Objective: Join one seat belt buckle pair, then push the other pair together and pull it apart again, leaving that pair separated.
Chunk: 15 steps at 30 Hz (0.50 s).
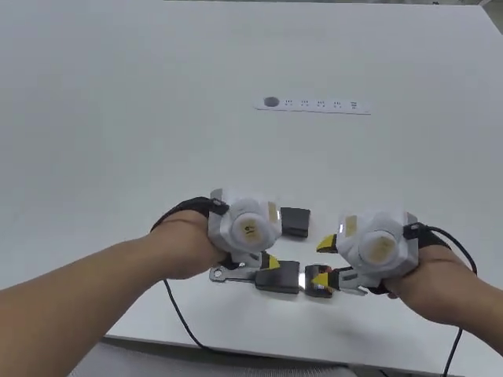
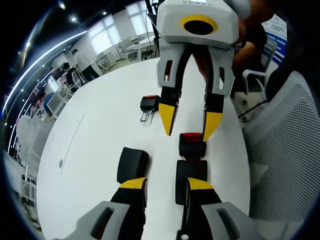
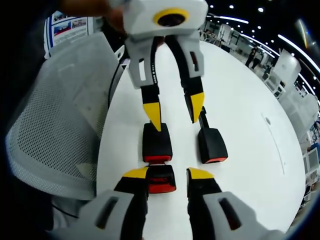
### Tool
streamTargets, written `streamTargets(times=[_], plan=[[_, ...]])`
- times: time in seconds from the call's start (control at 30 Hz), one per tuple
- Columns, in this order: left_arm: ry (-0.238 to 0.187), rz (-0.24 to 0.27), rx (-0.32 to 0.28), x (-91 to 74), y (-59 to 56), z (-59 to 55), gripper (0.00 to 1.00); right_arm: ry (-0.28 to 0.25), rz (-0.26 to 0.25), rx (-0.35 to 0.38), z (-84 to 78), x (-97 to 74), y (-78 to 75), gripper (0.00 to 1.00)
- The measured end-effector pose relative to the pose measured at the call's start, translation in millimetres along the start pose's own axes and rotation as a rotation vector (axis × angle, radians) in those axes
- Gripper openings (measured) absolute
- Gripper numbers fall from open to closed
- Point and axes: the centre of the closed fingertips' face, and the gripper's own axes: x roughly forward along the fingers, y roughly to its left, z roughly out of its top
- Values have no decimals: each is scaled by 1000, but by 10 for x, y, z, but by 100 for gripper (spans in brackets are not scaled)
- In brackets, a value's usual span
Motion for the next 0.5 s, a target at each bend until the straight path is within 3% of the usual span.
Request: streamTargets(times=[0.23,0.5], plan=[[11,-3,3,116,219,-5,35,6,-14,8,-210,-40,-271,26],[4,-12,2,303,520,19,38,38,-30,32,-551,-109,-583,30]])
